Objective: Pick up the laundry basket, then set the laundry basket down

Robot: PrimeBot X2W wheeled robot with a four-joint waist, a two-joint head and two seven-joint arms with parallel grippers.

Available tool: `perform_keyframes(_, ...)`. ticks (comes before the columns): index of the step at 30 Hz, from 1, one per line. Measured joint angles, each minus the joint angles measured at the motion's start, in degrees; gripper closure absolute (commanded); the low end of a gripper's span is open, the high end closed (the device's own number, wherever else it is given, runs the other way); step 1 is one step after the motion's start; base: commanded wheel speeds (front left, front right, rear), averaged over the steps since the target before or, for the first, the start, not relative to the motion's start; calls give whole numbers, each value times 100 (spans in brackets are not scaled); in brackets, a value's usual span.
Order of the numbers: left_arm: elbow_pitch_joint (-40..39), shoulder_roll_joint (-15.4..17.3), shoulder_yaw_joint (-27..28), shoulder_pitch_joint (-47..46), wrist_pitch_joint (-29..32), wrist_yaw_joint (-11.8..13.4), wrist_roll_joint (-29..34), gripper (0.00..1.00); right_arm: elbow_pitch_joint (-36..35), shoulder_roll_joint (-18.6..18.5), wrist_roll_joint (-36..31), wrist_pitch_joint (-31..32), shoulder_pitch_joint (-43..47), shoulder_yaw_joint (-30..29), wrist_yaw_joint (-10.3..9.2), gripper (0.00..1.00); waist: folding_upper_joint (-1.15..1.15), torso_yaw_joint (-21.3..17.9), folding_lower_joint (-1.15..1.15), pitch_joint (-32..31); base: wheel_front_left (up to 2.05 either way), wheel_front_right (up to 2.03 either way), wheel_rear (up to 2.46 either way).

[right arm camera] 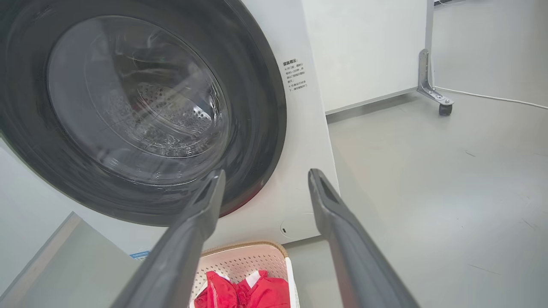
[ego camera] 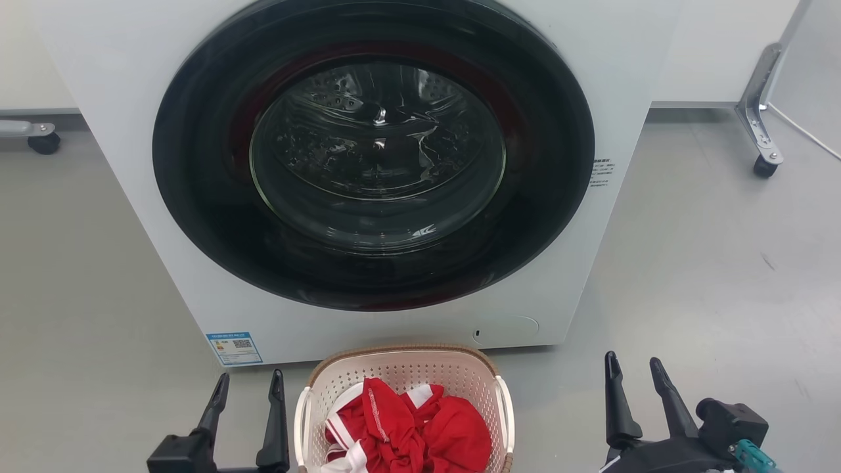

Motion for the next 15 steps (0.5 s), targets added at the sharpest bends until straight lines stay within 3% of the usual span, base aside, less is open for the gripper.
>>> perform_keyframes(15,-107,16,-131,108,-258,197,1036,0,-118,-14,-1043,-270,10,221,-183,0,0,-4,0,55,0,0,0)
